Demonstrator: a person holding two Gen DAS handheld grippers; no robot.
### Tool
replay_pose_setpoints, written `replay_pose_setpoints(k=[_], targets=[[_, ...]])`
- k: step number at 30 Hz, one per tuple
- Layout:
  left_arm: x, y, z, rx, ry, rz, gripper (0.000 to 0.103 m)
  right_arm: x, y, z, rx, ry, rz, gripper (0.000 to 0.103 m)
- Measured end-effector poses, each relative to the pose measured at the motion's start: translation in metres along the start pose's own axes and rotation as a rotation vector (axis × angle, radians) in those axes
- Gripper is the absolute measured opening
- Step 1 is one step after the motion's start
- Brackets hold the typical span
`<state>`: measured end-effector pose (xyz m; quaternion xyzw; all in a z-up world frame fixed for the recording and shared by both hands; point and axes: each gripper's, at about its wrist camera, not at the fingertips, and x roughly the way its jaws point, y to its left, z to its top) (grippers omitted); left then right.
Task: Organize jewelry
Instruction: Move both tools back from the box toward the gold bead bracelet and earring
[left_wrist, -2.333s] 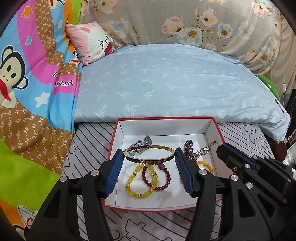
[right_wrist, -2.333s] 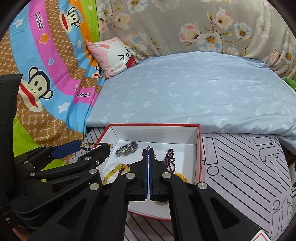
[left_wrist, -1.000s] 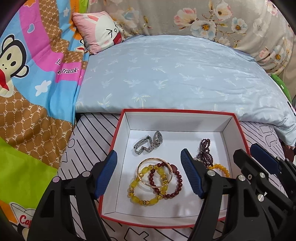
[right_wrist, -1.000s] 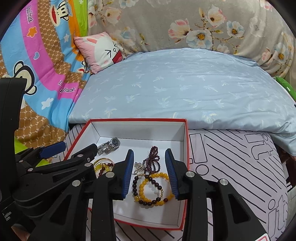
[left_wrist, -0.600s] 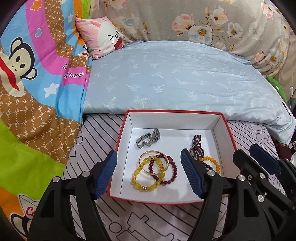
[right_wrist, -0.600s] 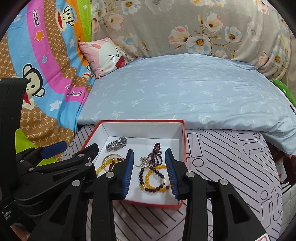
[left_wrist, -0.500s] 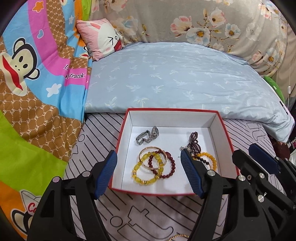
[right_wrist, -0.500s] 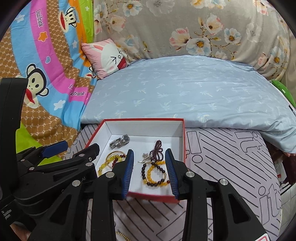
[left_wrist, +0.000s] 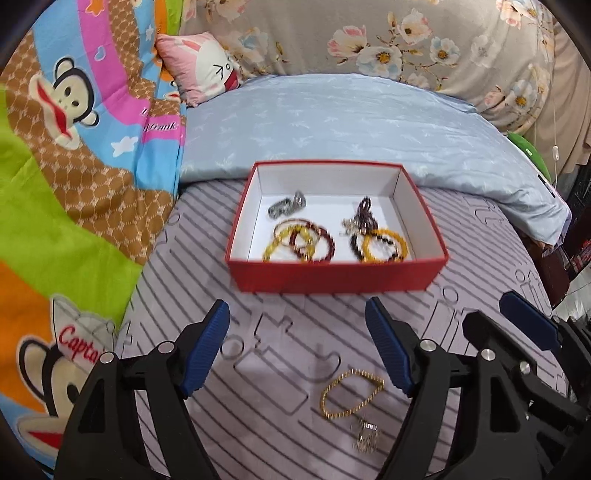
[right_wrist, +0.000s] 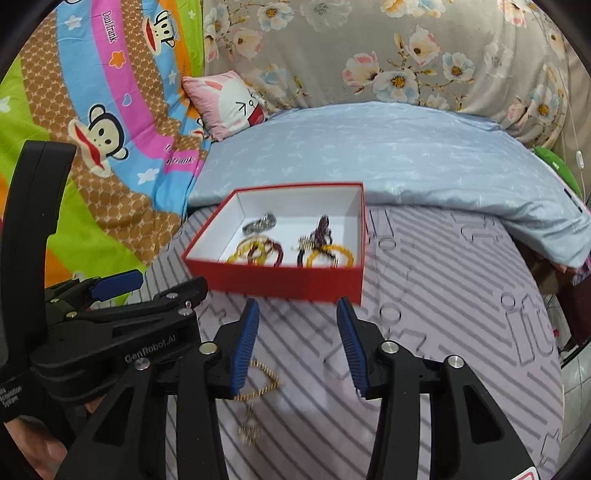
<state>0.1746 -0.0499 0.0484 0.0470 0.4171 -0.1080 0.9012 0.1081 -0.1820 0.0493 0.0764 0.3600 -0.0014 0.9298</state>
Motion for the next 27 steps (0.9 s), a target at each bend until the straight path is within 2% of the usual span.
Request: replay_pose_setpoints(k=[4, 12, 21, 27], targets=[[-0.002, 0.005, -0.031, -0.03, 0.047, -0.02, 0.075, -0.004, 0.003, -0.035, 0.0, 0.05, 0.014, 0.046], [0.002, 0.029, -0.084, -0.086, 0.123, 0.021, 0.075, 0.011, 0.011, -0.083, -0.001, 0.152, 0.038, 0.046], [0.0, 0.054, -0.111, -0.123, 0.167, 0.043, 0.075, 0.041, 0.031, -0.1, -0.035, 0.216, 0.057, 0.045], [0.001, 0.059, -0.116, -0.126, 0.179, 0.052, 0.075, 0.053, 0.04, -0.103, -0.072, 0.224, 0.04, 0.04]])
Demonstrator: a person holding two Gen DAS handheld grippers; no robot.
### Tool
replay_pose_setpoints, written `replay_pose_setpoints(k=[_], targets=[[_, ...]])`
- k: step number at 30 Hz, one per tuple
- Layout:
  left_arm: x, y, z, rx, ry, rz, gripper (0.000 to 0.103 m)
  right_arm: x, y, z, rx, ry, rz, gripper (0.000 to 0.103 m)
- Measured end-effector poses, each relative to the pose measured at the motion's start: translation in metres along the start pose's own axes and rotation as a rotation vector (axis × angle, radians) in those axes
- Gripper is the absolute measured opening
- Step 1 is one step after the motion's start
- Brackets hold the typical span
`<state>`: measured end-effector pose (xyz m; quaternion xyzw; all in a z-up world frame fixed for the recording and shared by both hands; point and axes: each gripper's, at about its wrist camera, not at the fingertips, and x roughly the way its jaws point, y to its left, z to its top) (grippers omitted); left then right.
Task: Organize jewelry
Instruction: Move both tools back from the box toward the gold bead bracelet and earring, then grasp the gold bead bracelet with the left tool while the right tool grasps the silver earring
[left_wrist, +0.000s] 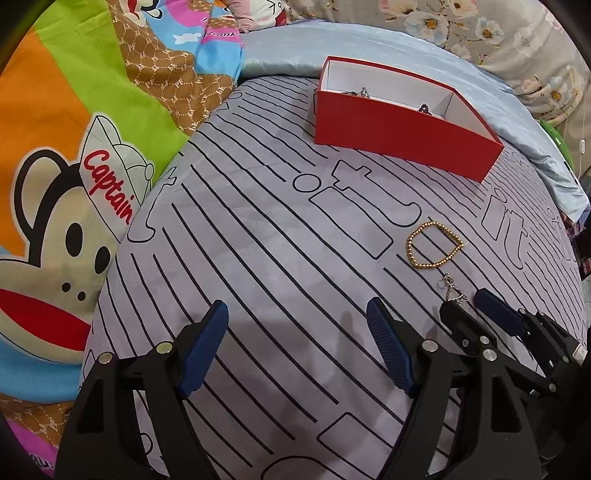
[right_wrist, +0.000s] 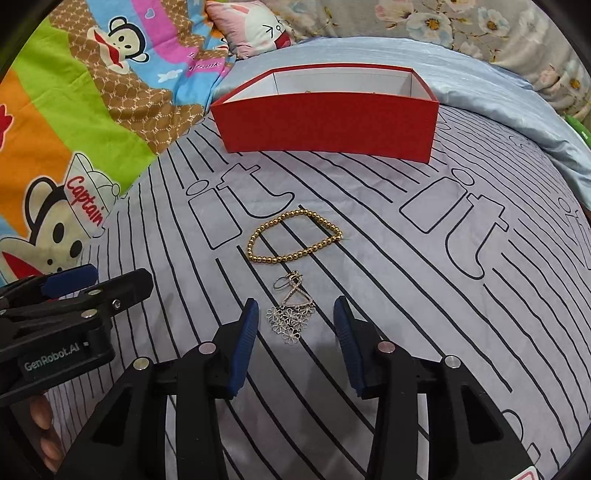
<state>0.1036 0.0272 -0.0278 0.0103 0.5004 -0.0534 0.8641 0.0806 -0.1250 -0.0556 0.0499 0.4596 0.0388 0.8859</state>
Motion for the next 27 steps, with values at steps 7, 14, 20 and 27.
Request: replay_pose_setpoints(k=[7, 14, 20, 27], targets=[[0.004, -0.001, -0.001, 0.001, 0.013, -0.002, 0.075, 0.001, 0.007, -0.003, -0.072, -0.017, -0.058, 0.018], [0.007, -0.009, -0.001, 0.019, 0.019, -0.011, 0.075, -0.003, -0.002, -0.004, -0.033, -0.016, -0.033, 0.012], [0.01, -0.021, 0.001, 0.036, 0.024, -0.048, 0.075, -0.016, -0.02, -0.004, 0.032, -0.027, -0.019, 0.003], [0.019, -0.053, 0.015, 0.068, 0.005, -0.108, 0.075, -0.029, -0.045, -0.01, 0.092, -0.03, -0.023, 0.003]])
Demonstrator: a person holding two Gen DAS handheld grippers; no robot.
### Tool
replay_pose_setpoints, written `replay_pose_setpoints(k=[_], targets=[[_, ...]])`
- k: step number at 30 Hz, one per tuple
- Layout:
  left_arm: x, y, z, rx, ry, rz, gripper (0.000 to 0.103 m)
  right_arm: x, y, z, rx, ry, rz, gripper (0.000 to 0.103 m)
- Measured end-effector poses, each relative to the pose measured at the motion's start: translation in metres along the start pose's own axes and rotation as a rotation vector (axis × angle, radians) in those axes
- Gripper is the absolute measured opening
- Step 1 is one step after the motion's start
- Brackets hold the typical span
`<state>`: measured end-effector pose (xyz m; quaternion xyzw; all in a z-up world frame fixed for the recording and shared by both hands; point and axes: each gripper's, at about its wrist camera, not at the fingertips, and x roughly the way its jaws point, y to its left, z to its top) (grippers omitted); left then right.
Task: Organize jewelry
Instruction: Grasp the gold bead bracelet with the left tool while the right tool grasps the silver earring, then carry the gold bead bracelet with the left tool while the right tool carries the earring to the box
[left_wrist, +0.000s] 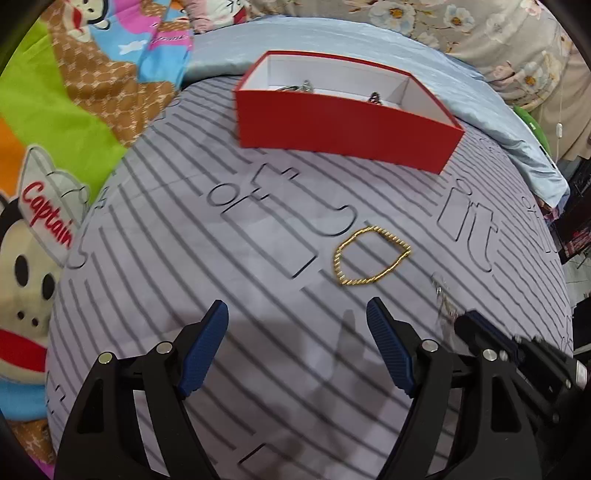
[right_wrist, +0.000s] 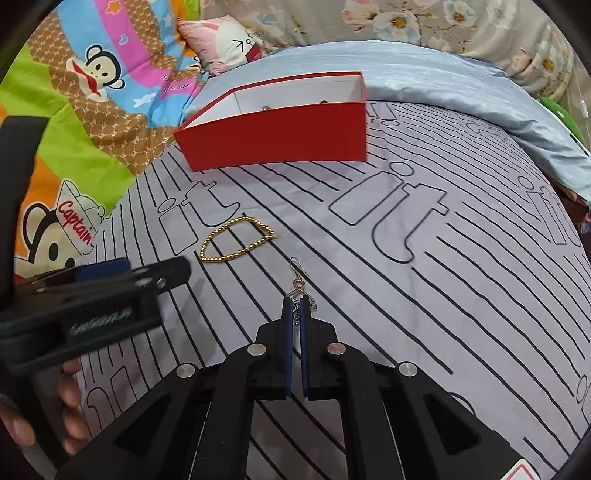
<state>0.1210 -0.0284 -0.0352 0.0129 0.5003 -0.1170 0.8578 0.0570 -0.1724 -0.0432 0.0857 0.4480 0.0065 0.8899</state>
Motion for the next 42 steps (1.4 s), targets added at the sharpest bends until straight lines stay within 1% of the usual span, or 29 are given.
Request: replay_pose_setpoints(k=[2, 4, 5, 7, 9, 10, 12, 14, 16, 17, 18, 19, 21, 24, 28, 35, 38, 42], targets=[[0.006, -0.007, 0.005, 0.006, -0.006, -0.01, 0.075, -0.003, -0.005, -0.001, 0.01, 0.0, 0.002, 0.003], [0.011, -0.013, 0.01, 0.009, -0.013, -0.007, 0.07, -0.006, -0.01, -0.002, 0.023, -0.002, 0.006, 0.003], [0.014, -0.015, 0.013, 0.011, -0.011, -0.014, 0.066, -0.007, -0.011, -0.002, 0.027, -0.003, 0.007, 0.003], [0.019, -0.017, 0.018, 0.002, -0.009, -0.023, 0.066, -0.008, -0.014, -0.002, 0.035, -0.006, 0.008, 0.003], [0.023, -0.019, 0.022, 0.009, -0.011, -0.024, 0.061, -0.009, -0.016, -0.001, 0.043, -0.009, 0.011, 0.003], [0.026, -0.021, 0.023, 0.016, -0.006, -0.013, 0.059, -0.009, -0.017, 0.0, 0.047, -0.009, 0.013, 0.003], [0.032, -0.021, 0.025, 0.017, 0.006, -0.017, 0.047, -0.009, -0.019, 0.001, 0.052, -0.009, 0.018, 0.003], [0.034, -0.024, 0.025, 0.04, -0.006, 0.009, 0.043, -0.009, -0.02, 0.001, 0.054, -0.009, 0.02, 0.003], [0.034, -0.026, 0.024, 0.055, -0.015, 0.018, 0.041, -0.008, -0.021, 0.002, 0.057, -0.009, 0.025, 0.003], [0.034, -0.026, 0.024, 0.055, -0.016, 0.017, 0.038, -0.008, -0.021, 0.002, 0.059, -0.009, 0.027, 0.003], [0.034, -0.026, 0.025, 0.055, -0.015, 0.014, 0.03, -0.009, -0.022, 0.002, 0.06, -0.01, 0.028, 0.003], [0.034, -0.026, 0.025, 0.054, -0.012, 0.008, 0.026, -0.009, -0.022, 0.002, 0.061, -0.011, 0.03, 0.003], [0.033, -0.025, 0.027, 0.05, 0.002, -0.011, 0.006, -0.011, -0.022, 0.003, 0.064, -0.014, 0.034, 0.003], [0.03, -0.025, 0.028, 0.049, 0.006, -0.018, 0.002, -0.014, -0.022, 0.005, 0.068, -0.023, 0.037, 0.003], [0.019, -0.024, 0.026, 0.05, -0.006, -0.033, 0.002, -0.018, -0.024, 0.007, 0.074, -0.033, 0.04, 0.003], [-0.013, -0.019, 0.025, 0.038, -0.049, -0.076, 0.002, -0.029, -0.022, 0.011, 0.073, -0.057, 0.054, 0.003], [-0.027, -0.017, 0.025, 0.035, -0.064, -0.084, 0.002, -0.035, -0.018, 0.013, 0.067, -0.07, 0.062, 0.003], [-0.048, -0.016, 0.027, 0.038, -0.096, -0.074, 0.002, -0.051, -0.011, 0.019, 0.053, -0.102, 0.079, 0.003]])
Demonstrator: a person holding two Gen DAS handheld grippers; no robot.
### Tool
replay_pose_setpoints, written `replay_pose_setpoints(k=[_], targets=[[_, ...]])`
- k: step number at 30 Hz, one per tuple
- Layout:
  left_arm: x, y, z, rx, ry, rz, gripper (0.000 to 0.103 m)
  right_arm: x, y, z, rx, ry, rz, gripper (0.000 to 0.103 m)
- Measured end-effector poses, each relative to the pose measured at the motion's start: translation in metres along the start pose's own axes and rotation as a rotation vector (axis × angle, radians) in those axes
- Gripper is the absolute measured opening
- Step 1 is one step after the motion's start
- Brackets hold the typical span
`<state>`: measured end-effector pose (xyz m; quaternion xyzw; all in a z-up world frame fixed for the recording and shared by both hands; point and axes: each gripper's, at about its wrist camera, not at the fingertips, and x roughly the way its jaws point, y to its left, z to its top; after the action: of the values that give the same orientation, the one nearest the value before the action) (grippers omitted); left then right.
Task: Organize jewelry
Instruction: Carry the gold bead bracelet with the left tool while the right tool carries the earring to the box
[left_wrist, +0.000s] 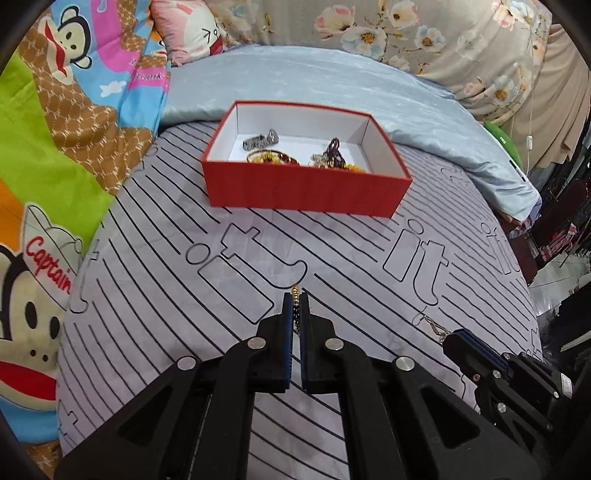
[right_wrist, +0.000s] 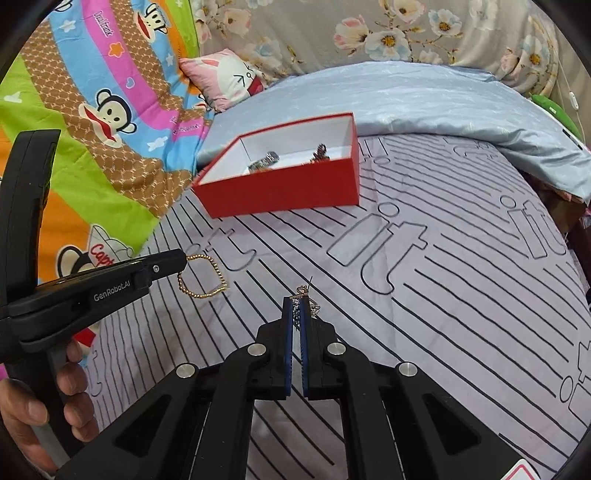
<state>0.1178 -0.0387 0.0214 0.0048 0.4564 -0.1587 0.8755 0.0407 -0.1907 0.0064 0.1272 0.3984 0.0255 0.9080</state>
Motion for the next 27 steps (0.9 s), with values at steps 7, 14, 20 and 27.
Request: replay_pose_setpoints(k=[7, 14, 20, 27], targets=[[-0.041, -0.004, 0.018, 0.025, -0.072, 0.025, 0.002, -0.025, 0.018, 0.024, -0.045, -0.073, 0.027, 0.003], [-0.07, -0.004, 0.047, 0.044, -0.145, 0.041, 0.002, -0.04, 0.032, 0.059, -0.085, -0.151, 0.04, 0.003], [-0.081, -0.011, 0.08, 0.072, -0.206, 0.056, 0.002, -0.042, 0.038, 0.095, -0.102, -0.198, 0.061, 0.003], [-0.07, -0.015, 0.127, 0.086, -0.25, 0.078, 0.002, -0.025, 0.04, 0.137, -0.097, -0.221, 0.075, 0.003]])
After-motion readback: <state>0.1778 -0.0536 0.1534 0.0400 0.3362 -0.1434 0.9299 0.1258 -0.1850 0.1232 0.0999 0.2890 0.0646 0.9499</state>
